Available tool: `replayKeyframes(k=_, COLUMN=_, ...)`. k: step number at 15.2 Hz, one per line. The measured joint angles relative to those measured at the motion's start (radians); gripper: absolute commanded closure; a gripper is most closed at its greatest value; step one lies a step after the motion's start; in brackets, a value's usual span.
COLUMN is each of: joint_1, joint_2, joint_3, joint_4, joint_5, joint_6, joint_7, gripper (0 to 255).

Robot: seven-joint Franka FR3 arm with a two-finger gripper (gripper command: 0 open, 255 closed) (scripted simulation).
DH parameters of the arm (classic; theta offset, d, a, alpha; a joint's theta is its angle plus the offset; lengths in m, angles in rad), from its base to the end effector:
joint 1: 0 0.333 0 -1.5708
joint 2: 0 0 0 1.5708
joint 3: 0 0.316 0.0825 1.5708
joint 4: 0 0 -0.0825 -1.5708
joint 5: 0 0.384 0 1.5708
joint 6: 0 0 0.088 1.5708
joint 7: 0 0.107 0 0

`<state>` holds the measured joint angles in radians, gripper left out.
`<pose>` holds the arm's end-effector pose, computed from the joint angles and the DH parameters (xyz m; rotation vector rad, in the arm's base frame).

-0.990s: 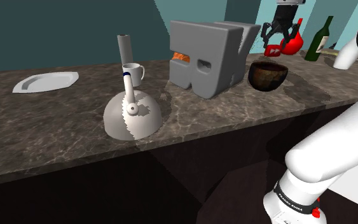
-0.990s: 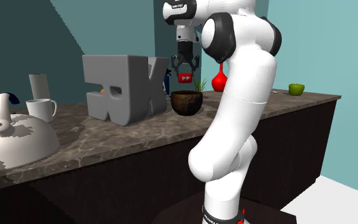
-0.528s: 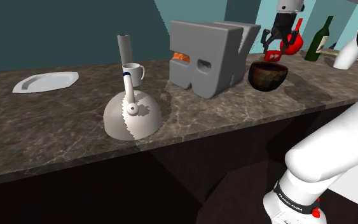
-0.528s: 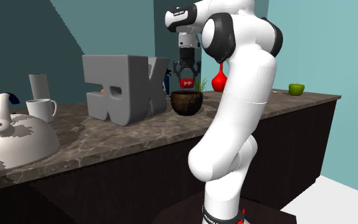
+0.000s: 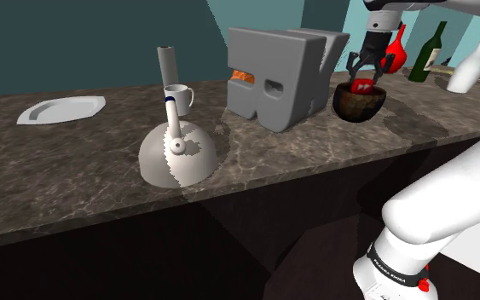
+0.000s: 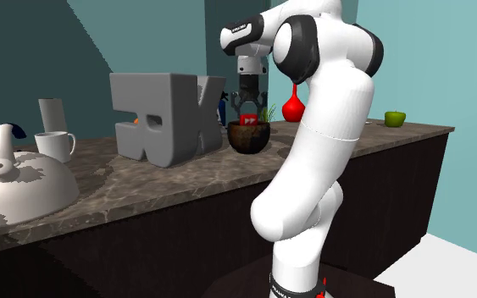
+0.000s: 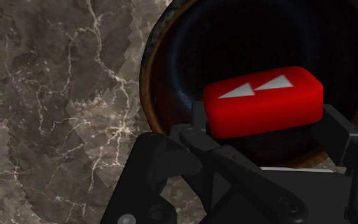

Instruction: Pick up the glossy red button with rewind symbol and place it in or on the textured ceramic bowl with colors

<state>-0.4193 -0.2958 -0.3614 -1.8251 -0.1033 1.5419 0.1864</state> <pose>0.3029 -0.3516 0.6412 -2.7887 1.4431 0.0085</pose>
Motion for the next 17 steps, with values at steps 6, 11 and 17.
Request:
replayKeyframes(k=6, joint_1=0.0, joint_2=-0.001, joint_3=0.0, joint_4=-0.006, joint_5=0.0, joint_6=0.005, joint_7=0.001, gripper=0)
replayKeyframes(k=11, joint_1=0.0, joint_2=-0.001, joint_3=0.0, joint_4=-0.006, joint_5=0.0, joint_6=0.005, joint_7=0.001, gripper=0)
replayKeyframes(k=17, joint_1=0.004, joint_2=0.046, joint_3=-0.003, joint_4=0.153, joint_5=0.014, joint_6=-0.107, joint_7=-0.012, gripper=0)
